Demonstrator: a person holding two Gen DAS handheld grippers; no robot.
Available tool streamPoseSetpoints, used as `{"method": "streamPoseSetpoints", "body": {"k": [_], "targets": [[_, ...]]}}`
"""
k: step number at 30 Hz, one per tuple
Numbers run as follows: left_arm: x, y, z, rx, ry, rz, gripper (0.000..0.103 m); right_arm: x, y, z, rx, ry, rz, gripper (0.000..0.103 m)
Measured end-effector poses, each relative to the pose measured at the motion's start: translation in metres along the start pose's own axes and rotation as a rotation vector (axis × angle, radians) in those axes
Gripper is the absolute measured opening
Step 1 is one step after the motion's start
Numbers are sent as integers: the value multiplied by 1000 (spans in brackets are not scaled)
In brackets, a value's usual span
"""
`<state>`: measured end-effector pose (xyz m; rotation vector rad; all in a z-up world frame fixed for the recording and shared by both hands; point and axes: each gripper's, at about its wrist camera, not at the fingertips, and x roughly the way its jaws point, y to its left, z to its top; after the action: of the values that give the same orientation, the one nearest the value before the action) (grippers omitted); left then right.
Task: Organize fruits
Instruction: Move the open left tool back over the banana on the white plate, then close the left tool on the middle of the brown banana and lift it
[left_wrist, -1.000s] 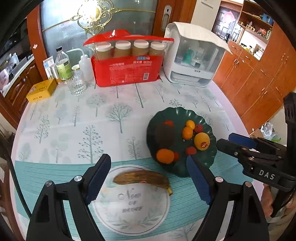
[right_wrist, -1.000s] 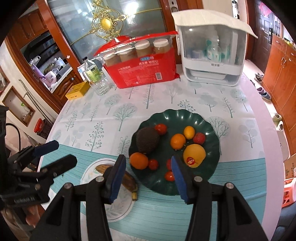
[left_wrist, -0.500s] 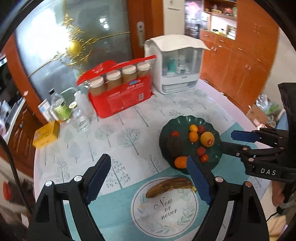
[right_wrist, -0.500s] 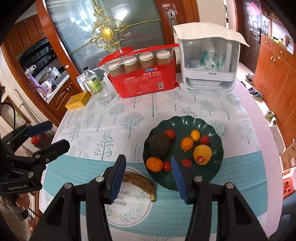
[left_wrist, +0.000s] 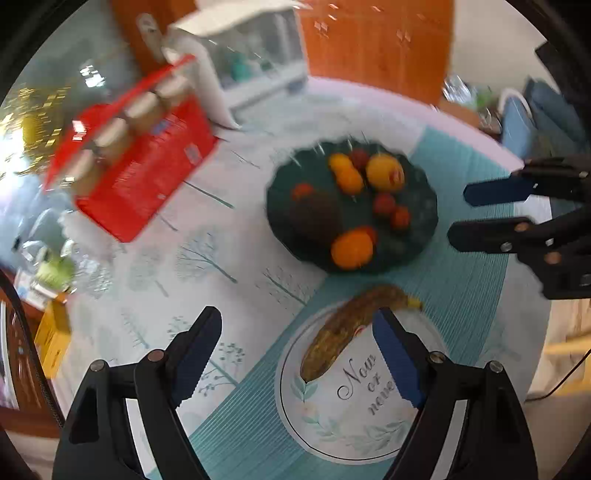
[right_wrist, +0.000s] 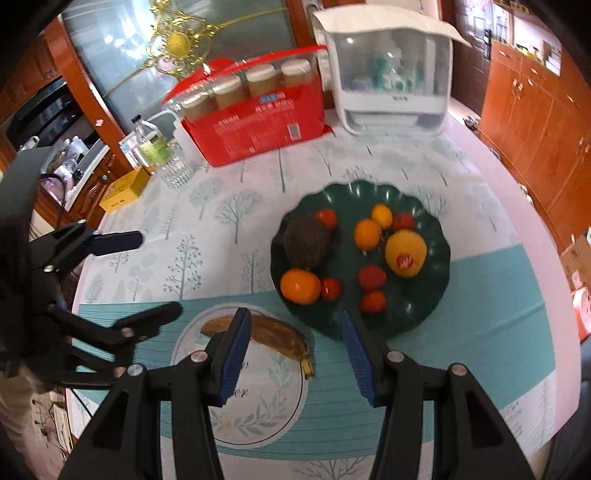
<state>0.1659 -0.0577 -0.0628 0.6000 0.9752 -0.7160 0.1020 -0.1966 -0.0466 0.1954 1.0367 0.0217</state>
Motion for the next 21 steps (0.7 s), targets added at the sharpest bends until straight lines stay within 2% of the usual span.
{"method": "streamPoseSetpoints", "body": {"k": [5,11,21], "targets": [[45,-9,-9,64,74,-74,83,24,-6,-26,72,12,-29,51],[94,-23,-16,136,160,-154,80,54,-13,-51,139,81,-30,51],[135,-33,-12,158,221,-221,66,72,-31,-66,223,106,-28,51]]}}
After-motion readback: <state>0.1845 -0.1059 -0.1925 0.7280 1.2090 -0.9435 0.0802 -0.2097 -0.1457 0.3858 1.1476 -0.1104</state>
